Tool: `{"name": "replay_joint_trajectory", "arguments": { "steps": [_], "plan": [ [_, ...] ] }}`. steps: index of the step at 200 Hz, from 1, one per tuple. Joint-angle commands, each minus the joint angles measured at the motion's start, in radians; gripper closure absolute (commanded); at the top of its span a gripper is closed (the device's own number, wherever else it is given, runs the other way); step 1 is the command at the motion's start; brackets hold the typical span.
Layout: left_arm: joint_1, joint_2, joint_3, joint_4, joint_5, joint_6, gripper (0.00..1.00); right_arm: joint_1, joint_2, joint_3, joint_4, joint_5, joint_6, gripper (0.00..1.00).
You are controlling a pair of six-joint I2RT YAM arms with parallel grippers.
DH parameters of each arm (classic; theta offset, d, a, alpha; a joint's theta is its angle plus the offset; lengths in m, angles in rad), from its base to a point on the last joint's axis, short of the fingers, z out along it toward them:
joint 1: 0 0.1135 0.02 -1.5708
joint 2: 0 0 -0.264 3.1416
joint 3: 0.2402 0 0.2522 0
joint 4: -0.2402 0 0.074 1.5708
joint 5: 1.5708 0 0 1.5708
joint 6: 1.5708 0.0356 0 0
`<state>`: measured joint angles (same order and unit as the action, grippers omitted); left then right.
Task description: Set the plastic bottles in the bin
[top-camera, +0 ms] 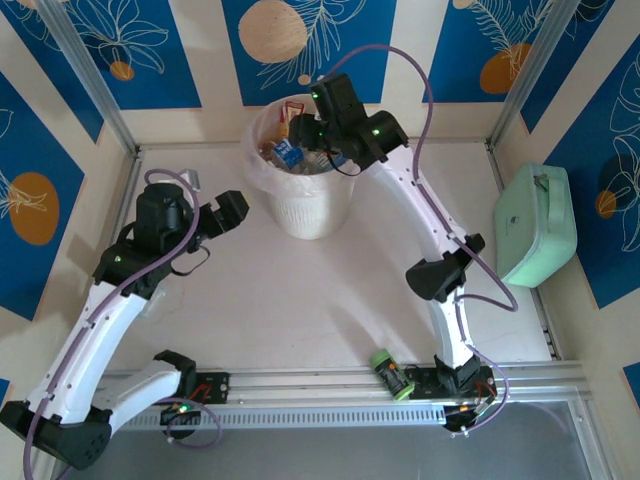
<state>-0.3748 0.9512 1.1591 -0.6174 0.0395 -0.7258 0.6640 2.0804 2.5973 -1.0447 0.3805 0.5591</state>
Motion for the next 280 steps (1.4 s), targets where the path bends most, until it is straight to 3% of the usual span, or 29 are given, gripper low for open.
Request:
{"name": "replay_joint_trajectory", "arguments": {
  "steps": [1, 31, 62, 75, 88, 101, 111, 127, 142, 145, 174, 187, 193, 205, 219, 236, 251, 261, 280],
  "plan": [
    [0.013, -0.005, 0.067, -0.025, -0.062, 0.073, 0.0, 0.005, -0.13, -0.053, -0.012, 0.067, -0.039, 0.48],
    [0.013, 0.017, 0.084, -0.015, -0.162, 0.178, 0.0, 0.017, -0.375, -0.399, 0.103, 0.095, -0.063, 0.45],
    [0.013, 0.062, 0.035, 0.009, -0.419, 0.236, 0.0, 0.019, -0.649, -0.809, 0.207, 0.166, -0.074, 0.32],
    [0.013, 0.074, -0.041, 0.092, -0.505, 0.289, 0.0, 0.012, -0.765, -0.985, 0.25, 0.216, -0.072, 0.25],
    [0.013, 0.096, -0.122, 0.163, -0.611, 0.315, 0.0, -0.018, -0.865, -1.158, 0.288, 0.175, -0.073, 0.15],
    [0.014, 0.117, -0.211, 0.272, -0.686, 0.341, 0.0, -0.062, -0.948, -1.331, 0.322, 0.152, 0.024, 0.06],
    [0.015, 0.138, -0.286, 0.398, -0.717, 0.39, 0.0, -0.088, -1.008, -1.467, 0.366, 0.158, 0.076, 0.12],
    [0.019, 0.199, -0.389, 0.601, -0.775, 0.478, 0.0, -0.117, -1.12, -1.699, 0.515, 0.225, -0.02, 0.16],
    [0.032, 0.285, -0.437, 0.727, -0.793, 0.519, 0.0, -0.145, -1.202, -1.87, 0.658, 0.29, -0.1, 0.09],
    [0.034, 0.306, -0.446, 0.752, -0.793, 0.528, 0.0, -0.162, -1.214, -1.902, 0.687, 0.298, -0.109, 0.03],
    [0.049, 0.416, -0.534, 0.99, -0.774, 0.607, 0.0, -0.307, -1.162, -2.023, 0.82, 0.362, -0.093, 0.01],
    [0.071, 0.432, -0.524, 0.999, -0.727, 0.6, 0.0, -0.348, -1.073, -2.064, 0.931, 0.428, -0.111, 0.01],
    [0.075, 0.438, -0.531, 1.034, -0.713, 0.606, 0.0, -0.386, -1.039, -2.026, 0.886, 0.403, -0.097, 0.01],
    [0.091, 0.453, -0.548, 1.122, -0.679, 0.636, 0.0, -0.427, -0.961, -2.003, 0.967, 0.382, -0.137, 0.01],
    [0.114, 0.474, -0.529, 1.109, -0.648, 0.65, 0.0, -0.444, -0.876, -2.016, 1.167, 0.374, -0.224, 0.01],
    [0.128, 0.495, -0.498, 1.03, -0.648, 0.705, 0.0, -0.477, -0.77, -2.055, 1.392, 0.268, -0.326, 0.01],
    [0.154, 0.472, -0.521, 1.037, -0.624, 0.691, 0.0, -0.517, -0.679, -2.098, 1.571, 0.095, -0.367, 0.01],
    [0.186, 0.447, -0.571, 1.118, -0.567, 0.676, 0.0, -0.532, -0.664, -2.057, 1.49, 0.007, -0.407, 0.01],
    [0.255, 0.448, -0.584, 1.156, -0.492, 0.636, 0.0, -0.571, -0.62, -2.092, 1.662, -0.157, -0.511, 0.01]
  ]
}}
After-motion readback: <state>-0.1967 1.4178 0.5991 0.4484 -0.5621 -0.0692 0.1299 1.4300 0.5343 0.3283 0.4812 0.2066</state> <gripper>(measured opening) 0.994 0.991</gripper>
